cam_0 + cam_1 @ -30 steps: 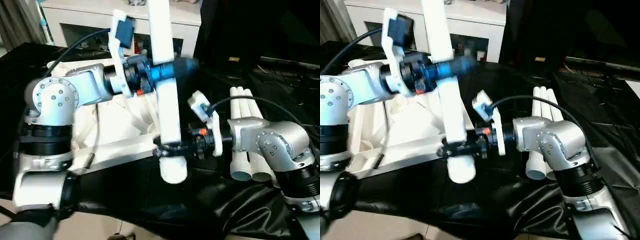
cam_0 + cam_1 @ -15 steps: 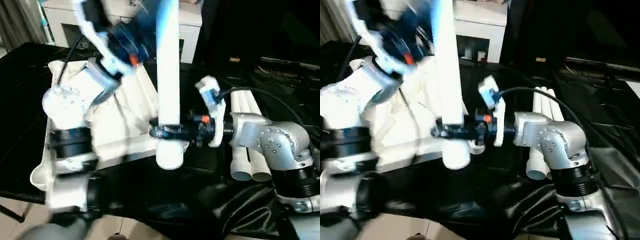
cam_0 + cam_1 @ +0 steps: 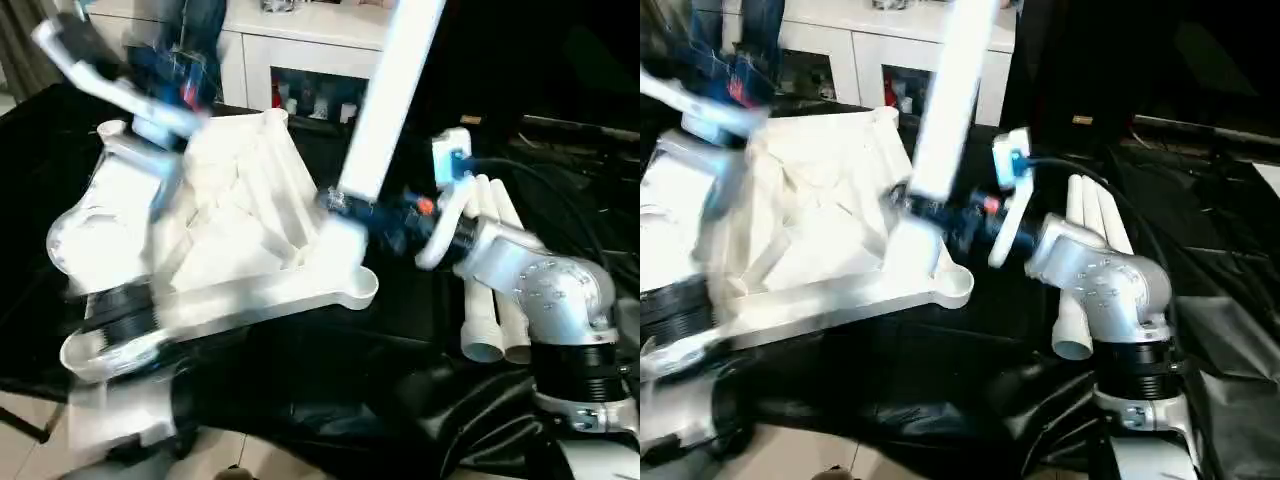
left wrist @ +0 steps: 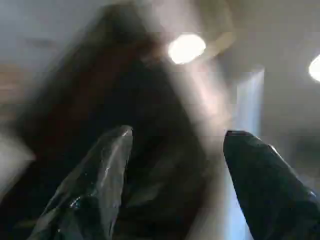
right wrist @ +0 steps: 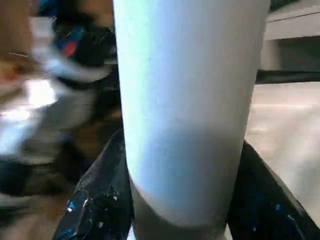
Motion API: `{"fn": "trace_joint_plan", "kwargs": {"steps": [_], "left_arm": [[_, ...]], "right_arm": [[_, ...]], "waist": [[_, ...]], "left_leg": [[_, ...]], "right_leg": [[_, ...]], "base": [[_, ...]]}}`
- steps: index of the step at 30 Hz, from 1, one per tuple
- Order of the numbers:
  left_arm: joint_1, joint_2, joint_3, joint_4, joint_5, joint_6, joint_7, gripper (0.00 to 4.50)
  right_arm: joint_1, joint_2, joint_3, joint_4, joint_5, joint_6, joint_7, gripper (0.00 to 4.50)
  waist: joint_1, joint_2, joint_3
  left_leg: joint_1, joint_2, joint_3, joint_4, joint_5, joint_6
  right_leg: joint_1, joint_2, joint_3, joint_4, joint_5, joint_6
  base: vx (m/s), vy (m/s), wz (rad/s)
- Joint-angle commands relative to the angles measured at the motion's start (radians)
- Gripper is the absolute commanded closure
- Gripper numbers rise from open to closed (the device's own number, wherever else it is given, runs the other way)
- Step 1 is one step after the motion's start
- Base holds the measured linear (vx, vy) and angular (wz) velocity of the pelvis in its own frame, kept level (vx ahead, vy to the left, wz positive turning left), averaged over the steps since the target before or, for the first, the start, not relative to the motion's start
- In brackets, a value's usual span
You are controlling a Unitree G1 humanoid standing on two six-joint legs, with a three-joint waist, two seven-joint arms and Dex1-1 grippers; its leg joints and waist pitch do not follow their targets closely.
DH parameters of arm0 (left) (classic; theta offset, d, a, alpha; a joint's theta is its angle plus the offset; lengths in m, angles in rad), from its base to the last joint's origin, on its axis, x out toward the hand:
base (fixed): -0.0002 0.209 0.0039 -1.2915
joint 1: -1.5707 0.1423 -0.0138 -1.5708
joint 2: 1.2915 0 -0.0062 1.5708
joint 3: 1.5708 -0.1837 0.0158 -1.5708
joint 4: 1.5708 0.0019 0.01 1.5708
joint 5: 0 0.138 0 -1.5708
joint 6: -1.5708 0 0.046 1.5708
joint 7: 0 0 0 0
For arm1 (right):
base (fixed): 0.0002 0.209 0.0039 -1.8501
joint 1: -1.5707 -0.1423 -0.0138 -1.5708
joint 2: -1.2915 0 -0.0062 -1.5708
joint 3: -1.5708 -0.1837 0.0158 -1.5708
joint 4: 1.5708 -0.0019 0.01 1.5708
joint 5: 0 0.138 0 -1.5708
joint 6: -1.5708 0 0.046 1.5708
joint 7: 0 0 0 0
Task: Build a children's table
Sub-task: Pick table leg, then insert table leg to table base
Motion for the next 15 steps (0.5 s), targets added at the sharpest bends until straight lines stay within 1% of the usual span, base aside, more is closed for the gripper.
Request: {"fn": "trace_joint_plan", "kwargs": {"steps": [1, 2, 3, 4, 5, 6, 7, 8, 9, 10, 11, 12, 13, 15], "left_arm": [[0.005, 0.031, -0.125, -0.008, 0.17, -0.045, 0.031, 1.2], [0.049, 0.128, -0.25, -0.009, 0.35, -0.13, 0.059, 1.2], [0.067, 0.163, -0.289, -0.01, 0.399, -0.14, 0.071, 1.2], [0.079, 0.183, -0.306, -0.011, 0.418, -0.141, 0.076, 1.2], [0.098, 0.201, -0.328, -0.015, 0.459, -0.165, 0.079, 1.2], [0.118, 0.215, -0.352, -0.02, 0.501, -0.199, 0.073, 1.2], [0.147, 0.219, -0.373, -0.025, 0.542, -0.231, 0.065, 1.2], [0.192, 0.223, -0.399, -0.035, 0.583, -0.263, 0.053, 1.2], [0.192, 0.223, -0.399, -0.035, 0.583, -0.263, 0.053, 1.2], [0.192, 0.223, -0.399, -0.035, 0.583, -0.263, 0.053, 1.2], [0.192, 0.223, -0.399, -0.035, 0.583, -0.263, 0.053, 1.2], [0.192, 0.223, -0.399, -0.035, 0.583, -0.263, 0.053, 1.2], [0.192, 0.223, -0.399, -0.035, 0.583, -0.263, 0.053, 1.2], [0.192, 0.223, -0.399, -0.035, 0.583, -0.263, 0.053, 1.2]], "right_arm": [[-0.001, -0.001, 0.01, 0.026, -0.065, -0.049, -0.055, 2.62], [0.006, 0.004, 0.032, 0.088, -0.16, -0.146, -0.136, 2.62], [0.014, 0.001, 0.047, 0.107, -0.204, -0.194, -0.166, 2.62], [0.021, 0.001, 0.056, 0.116, -0.229, -0.221, -0.185, 2.62], [0.03, -0.001, 0.066, 0.12, -0.25, -0.238, -0.205, 2.62], [0.04, -0.004, 0.076, 0.122, -0.269, -0.252, -0.218, 2.62], [0.051, 0.006, 0.068, 0.122, -0.279, -0.271, -0.234, 2.62], [0.068, 0.013, 0.07, 0.117, -0.304, -0.297, -0.256, 2.62], [0.068, 0.013, 0.07, 0.117, -0.304, -0.297, -0.256, 2.62], [0.068, 0.013, 0.07, 0.117, -0.304, -0.297, -0.256, 2.62], [0.068, 0.013, 0.07, 0.117, -0.304, -0.297, -0.256, 2.62], [0.068, 0.013, 0.07, 0.117, -0.304, -0.297, -0.256, 2.62], [0.068, 0.013, 0.07, 0.117, -0.304, -0.297, -0.256, 2.62], [0.068, 0.013, 0.07, 0.117, -0.304, -0.297, -0.256, 2.62]], "waist": [[-0.002, 0.028, -0.072], [0.003, 0.04, -0.071], [-0.005, 0.036, -0.071], [-0.005, 0.034, -0.074], [-0.006, 0.04, -0.075], [-0.007, 0.04, -0.076], [-0.009, 0.043, -0.079], [-0.01, 0.048, -0.078], [-0.014, 0.045, -0.078], [-0.016, 0.045, -0.079], [-0.018, 0.047, -0.082], [-0.017, 0.048, -0.082], [-0.019, 0.049, -0.077], [-0.021, 0.048, -0.075]], "left_leg": [[0.013, 0.027, 0.0, -0.077, -0.155, -0.066], [0.014, 0.032, -0.007, -0.082, -0.18, -0.078], [0.012, 0.027, -0.003, -0.08, -0.19, -0.087], [0.01, 0.026, -0.003, -0.079, -0.176, -0.095], [0.01, 0.025, -0.003, -0.077, -0.167, -0.098], [0.006, 0.024, -0.001, -0.074, -0.142, -0.093], [0.001, 0.022, -0.001, -0.072, -0.118, -0.085], [-0.002, 0.024, -0.002, -0.071, -0.104, -0.078], [-0.003, 0.023, 0.0, -0.07, -0.104, -0.076], [-0.001, 0.02, 0.001, -0.07, -0.114, -0.071], [-0.002, 0.019, 0.001, -0.069, -0.109, -0.063], [-0.002, 0.02, 0.001, -0.068, -0.106, -0.061], [-0.003, 0.021, 0.001, -0.069, -0.119, -0.057], [-0.003, 0.02, 0.001, -0.071, -0.145, -0.055]], "right_leg": [[0.054, -0.066, 0.049, -0.081, -0.246, -0.049], [0.05, -0.072, 0.046, -0.087, -0.263, -0.044], [0.052, -0.068, 0.046, -0.083, -0.267, -0.041], [0.056, -0.069, 0.046, -0.077, -0.236, -0.053], [0.057, -0.068, 0.047, -0.071, -0.21, -0.067], [0.06, -0.066, 0.049, -0.067, -0.147, -0.093], [0.065, -0.064, 0.048, -0.06, -0.095, -0.115], [0.064, -0.067, 0.048, -0.06, -0.059, -0.129], [0.066, -0.066, 0.048, -0.06, -0.051, -0.134], [0.067, -0.064, 0.048, -0.058, -0.054, -0.145], [0.068, -0.063, 0.049, -0.056, -0.046, -0.156], [0.067, -0.064, 0.049, -0.056, -0.042, -0.161], [0.065, -0.064, 0.048, -0.058, -0.053, -0.168], [0.065, -0.065, 0.047, -0.063, -0.101, -0.165]], "base": [[0.0, 0.0, 0.0], [0.0, 0.0, 0.0], [0.0, 0.0, 0.0], [0.0, 0.0, 0.0], [0.0, 0.0, 0.0], [0.0, 0.0, 0.0], [0.0, 0.0, 0.0], [0.0, 0.0, 0.0], [0.0, 0.0, 0.0], [0.0, 0.0, 0.0], [0.0, 0.0, 0.0], [0.0, 0.0, 0.0], [0.0, 0.0, 0.0], [0.0, 0.0, 0.0]]}}
